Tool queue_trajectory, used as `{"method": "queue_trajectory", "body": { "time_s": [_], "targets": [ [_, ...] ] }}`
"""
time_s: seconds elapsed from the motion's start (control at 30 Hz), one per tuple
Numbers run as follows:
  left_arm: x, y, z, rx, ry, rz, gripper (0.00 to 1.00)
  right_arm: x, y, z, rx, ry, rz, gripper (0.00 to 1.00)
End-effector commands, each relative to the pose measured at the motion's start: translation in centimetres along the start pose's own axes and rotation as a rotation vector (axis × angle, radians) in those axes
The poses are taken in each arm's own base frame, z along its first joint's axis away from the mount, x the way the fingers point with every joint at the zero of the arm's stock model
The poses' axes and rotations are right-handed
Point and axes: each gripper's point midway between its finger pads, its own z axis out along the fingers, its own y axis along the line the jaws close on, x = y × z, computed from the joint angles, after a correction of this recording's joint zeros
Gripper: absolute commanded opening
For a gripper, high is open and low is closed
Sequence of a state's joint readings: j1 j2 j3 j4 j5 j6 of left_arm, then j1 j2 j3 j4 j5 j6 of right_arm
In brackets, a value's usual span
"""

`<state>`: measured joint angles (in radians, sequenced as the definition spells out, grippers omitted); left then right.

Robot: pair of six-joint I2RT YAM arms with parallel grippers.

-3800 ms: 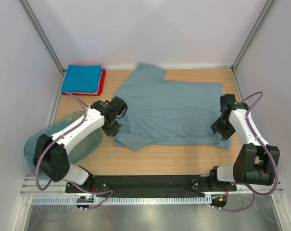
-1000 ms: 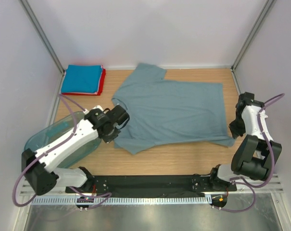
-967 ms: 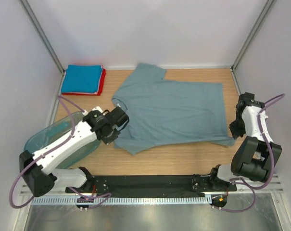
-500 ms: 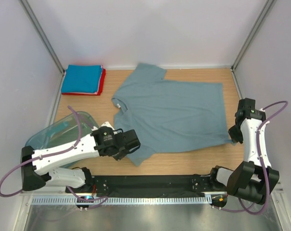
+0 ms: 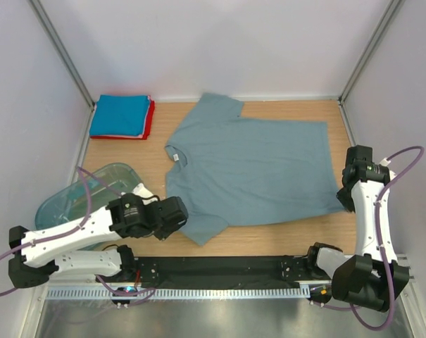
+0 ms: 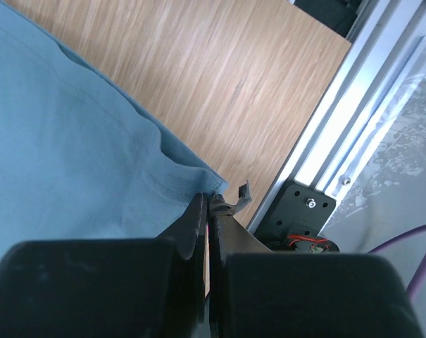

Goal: Fold and stack the t-shirts
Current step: Fold the tshirt

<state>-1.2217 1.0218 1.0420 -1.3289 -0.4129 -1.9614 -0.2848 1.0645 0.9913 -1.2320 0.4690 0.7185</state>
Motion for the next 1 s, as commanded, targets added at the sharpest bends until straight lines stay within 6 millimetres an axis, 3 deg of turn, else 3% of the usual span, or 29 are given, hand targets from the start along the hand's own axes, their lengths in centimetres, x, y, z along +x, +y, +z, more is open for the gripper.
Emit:
{"method": "queue_trajectory", "body": {
  "time_s": [0.0, 0.27, 0.53, 0.83, 0.97],
  "targets": [
    [-4.9, 6.6, -0.7, -0.201, -0.191, -0.066, 0.0, -1.6, -1.3, -1.1, 0.043, -0.083, 0.05, 0.01],
    [-7.4, 4.6, -1.1, -0.159, -0.303, -0.036, 0.0, -1.9, -0.3, -0.5, 0.028, -0.082, 0.074, 0.01],
    [-12.6, -1.0, -2.3, -0.221, -0.477, 0.097, 0.0, -2.5, 1.3, 0.9, 0.024, -0.067, -0.015, 0.01],
    [-15.6, -3.3, 1.5, -0.355, -0.473, 0.217, 0.0, -4.8, 4.0, 2.1, 0.045, -0.036, -0.133, 0.01],
    [-17.3, -5.7, 3.3, -0.322, -0.472, 0.232, 0.0, -5.8, 5.4, 2.7, 0.044, -0.019, -0.209, 0.01]
  ]
}}
